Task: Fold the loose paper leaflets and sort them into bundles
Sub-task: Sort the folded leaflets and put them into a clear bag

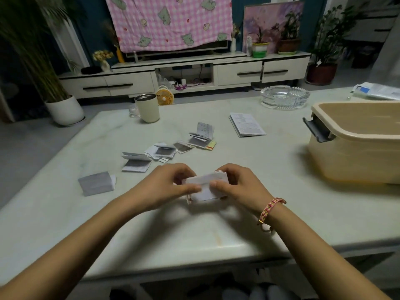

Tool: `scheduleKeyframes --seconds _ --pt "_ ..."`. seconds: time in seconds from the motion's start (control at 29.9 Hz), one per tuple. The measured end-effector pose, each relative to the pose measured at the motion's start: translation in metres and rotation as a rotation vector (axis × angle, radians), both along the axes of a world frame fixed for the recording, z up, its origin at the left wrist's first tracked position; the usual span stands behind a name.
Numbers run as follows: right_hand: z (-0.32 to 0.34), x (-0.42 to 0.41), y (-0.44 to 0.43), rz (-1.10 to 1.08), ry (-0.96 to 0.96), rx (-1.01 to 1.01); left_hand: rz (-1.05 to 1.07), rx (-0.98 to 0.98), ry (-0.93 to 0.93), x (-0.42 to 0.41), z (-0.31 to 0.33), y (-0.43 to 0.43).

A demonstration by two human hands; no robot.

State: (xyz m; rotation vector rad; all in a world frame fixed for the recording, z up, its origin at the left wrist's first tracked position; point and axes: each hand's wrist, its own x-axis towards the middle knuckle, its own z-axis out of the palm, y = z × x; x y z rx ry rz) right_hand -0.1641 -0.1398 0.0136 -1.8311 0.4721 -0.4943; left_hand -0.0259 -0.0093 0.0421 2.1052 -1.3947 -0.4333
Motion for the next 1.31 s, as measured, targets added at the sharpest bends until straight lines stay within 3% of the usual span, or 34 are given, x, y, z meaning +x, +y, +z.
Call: scheduleKeyframes --seconds 0.1,0.2,0.3,0.5,0.6,0.67,0.77,0.84,0.9,0.97,1.1,1.31 --pt "-0.001 0.015 0.006 -0.037 -0.006 0.061 0.247 -0.144 -0.185 0.037 0.013 0.041" --pt "-0.009 0.024 0.007 -0.097 -0.002 0.102 0.432 0.050 -0.432 0.081 0.016 0.078" --pt "-0.015 0.035 0.009 -0.169 0.029 0.168 0.537 0.223 -0.383 0.114 0.004 0.106" --pt "-0.016 0.053 0.018 -0.218 -0.036 0.616 0.587 0.203 -0.325 0.121 -0.020 0.108" --pt "-0.021 0.052 0.020 -0.225 -0.056 0.676 0.608 0.165 -0.419 0.119 -0.014 0.103" --pt "-0.021 0.052 0.020 -0.246 -0.082 0.702 0.629 -0.024 -0.248 0.104 -0.001 0.100" --pt "-0.021 0.055 0.020 -0.255 -0.104 0.726 0.604 -0.352 0.569 0.064 0.023 0.078" --pt "-0.024 0.057 0.023 -0.232 -0.083 0.679 0.581 -0.337 0.965 0.041 0.020 0.056" --pt "-0.028 0.058 0.026 -0.233 -0.055 0.606 0.600 -0.319 1.159 0.020 0.009 0.033" --pt "-0.030 0.055 0.030 -0.253 -0.045 0.555 0.627 -0.334 1.228 0.004 -0.005 0.015" --pt "-0.026 0.051 0.031 -0.261 -0.038 0.504 0.631 -0.407 1.187 -0.011 -0.024 -0.006" --pt "-0.022 0.051 0.027 -0.211 -0.029 0.547 0.722 -0.474 0.896 -0.016 -0.038 -0.020"
